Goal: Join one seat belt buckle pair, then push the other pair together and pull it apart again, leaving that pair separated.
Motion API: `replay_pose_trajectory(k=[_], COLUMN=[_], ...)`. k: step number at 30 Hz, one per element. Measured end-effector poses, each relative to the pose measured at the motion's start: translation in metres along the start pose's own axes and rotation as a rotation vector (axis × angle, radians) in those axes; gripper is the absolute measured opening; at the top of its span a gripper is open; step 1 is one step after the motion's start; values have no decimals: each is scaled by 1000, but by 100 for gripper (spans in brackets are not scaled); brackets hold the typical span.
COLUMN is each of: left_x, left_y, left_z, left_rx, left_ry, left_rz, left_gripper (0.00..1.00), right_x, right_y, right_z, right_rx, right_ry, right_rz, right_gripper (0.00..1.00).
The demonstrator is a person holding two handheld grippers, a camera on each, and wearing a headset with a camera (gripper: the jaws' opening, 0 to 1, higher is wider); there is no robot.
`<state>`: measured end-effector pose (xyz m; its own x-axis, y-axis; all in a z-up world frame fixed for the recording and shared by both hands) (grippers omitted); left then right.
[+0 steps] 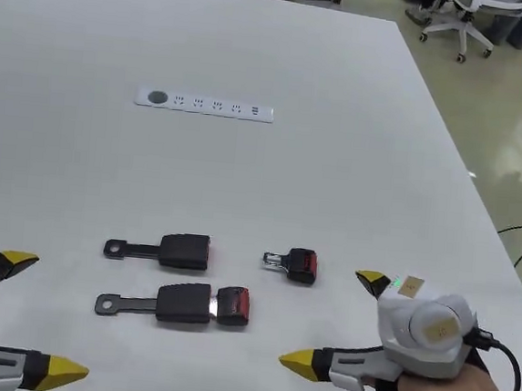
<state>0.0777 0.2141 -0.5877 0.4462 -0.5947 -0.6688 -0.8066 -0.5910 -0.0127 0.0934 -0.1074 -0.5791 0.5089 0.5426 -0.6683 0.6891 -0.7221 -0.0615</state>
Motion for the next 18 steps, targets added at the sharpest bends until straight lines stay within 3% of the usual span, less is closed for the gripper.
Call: replay_pose_trajectory(k=[9, 15, 18], left_x=[0, 0, -1], left_y=[-5, -3, -3], left_z=[-1, 3, -1], left_rx=[-5, 3, -14], left_ry=[38, 12, 26], left_rz=[-20, -22, -25], left_gripper=[100, 100, 100], right_x=[-2, -2, -1], right_y=[3, 3, 1], right_z=[0, -2, -3], right_rx=[26, 21, 27], right_ry=[8, 9, 10], right_rz=[8, 9, 7], right_gripper=[100, 100, 100])
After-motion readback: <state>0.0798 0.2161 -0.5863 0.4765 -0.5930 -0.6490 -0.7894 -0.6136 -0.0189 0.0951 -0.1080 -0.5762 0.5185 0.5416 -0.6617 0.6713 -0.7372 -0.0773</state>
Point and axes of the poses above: the centre of the closed fingertips' face, and the gripper's own axes: x roughly forward along the fingers, y roughly to its right, z roughly out of its underside, the point moved 3 cm from there along -x, roughly backward along the fingers, and after that the axes turned 5 degrees about x, right-handed, at the moved point
